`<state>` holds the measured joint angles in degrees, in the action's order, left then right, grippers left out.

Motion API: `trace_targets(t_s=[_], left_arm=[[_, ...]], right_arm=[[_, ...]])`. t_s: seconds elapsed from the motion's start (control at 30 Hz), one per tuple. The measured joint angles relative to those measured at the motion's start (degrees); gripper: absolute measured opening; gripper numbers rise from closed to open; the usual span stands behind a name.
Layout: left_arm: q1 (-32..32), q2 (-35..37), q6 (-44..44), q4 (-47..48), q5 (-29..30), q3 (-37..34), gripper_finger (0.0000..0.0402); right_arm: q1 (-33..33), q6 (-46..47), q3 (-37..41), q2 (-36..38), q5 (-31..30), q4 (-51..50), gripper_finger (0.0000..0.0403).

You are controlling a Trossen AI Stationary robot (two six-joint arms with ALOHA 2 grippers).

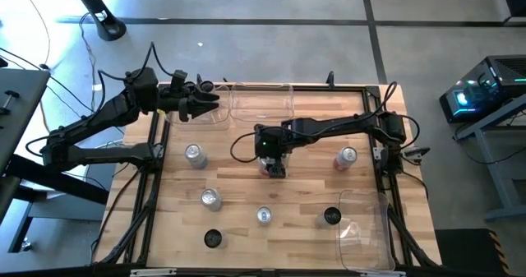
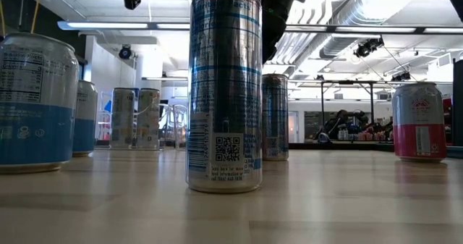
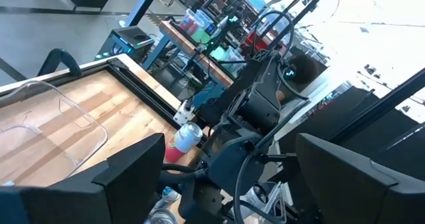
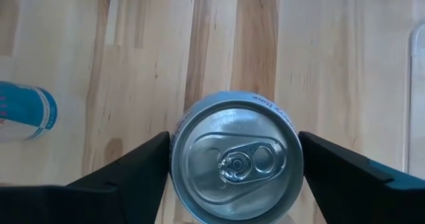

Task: Sort soda cans
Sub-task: Put the left pink-white soda can into the top right transparent bin

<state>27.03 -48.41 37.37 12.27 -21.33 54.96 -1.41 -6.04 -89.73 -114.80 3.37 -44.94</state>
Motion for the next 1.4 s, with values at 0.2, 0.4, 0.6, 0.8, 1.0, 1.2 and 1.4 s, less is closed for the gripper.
trace_targets(t_s=[0.2, 0.4, 0.6, 0.8, 1.0, 1.2, 1.4], left_arm=[[0.0, 0.0, 1.0, -2.6, -0.1, 0.0, 0.0333], [0.0, 0.0, 1.0, -5.3, -0.1, 0.0, 0.0333], [0.0, 0.0, 1.4, -6.3, 0.0, 0.0, 0.0333], [0.0, 0.0, 2.1, -6.2, 0.0, 0.0, 0.0333], [0.0, 0.0, 3.0, -6.3, 0.1, 0.0, 0.0333], [0.0, 0.0, 3.1, -6.2, 1.4, 0.0, 0.0333], [0.0, 0.0, 3.6, -6.2, 3.0, 0.0, 0.0333]], right_arm=[[0.7, 0.0, 0.3, 1.4, -1.7, 0.6, 0.0266], [0.4, -0.3, 0.9, 5.0, -3.0, 0.9, 0.0266], [0.1, -1.8, 1.1, 8.3, -5.3, 1.5, 0.0266], [0.3, -2.0, 0.9, 11.7, -4.8, 5.8, 0.0266], [-1.8, -4.8, -6.0, 14.8, -9.8, 4.3, 0.0266], [-9.0, -7.2, -14.7, 14.4, -15.2, 0.9, 0.0266], [-20.2, 1.1, -15.2, 10.7, -16.4, -4.3, 0.0266]])
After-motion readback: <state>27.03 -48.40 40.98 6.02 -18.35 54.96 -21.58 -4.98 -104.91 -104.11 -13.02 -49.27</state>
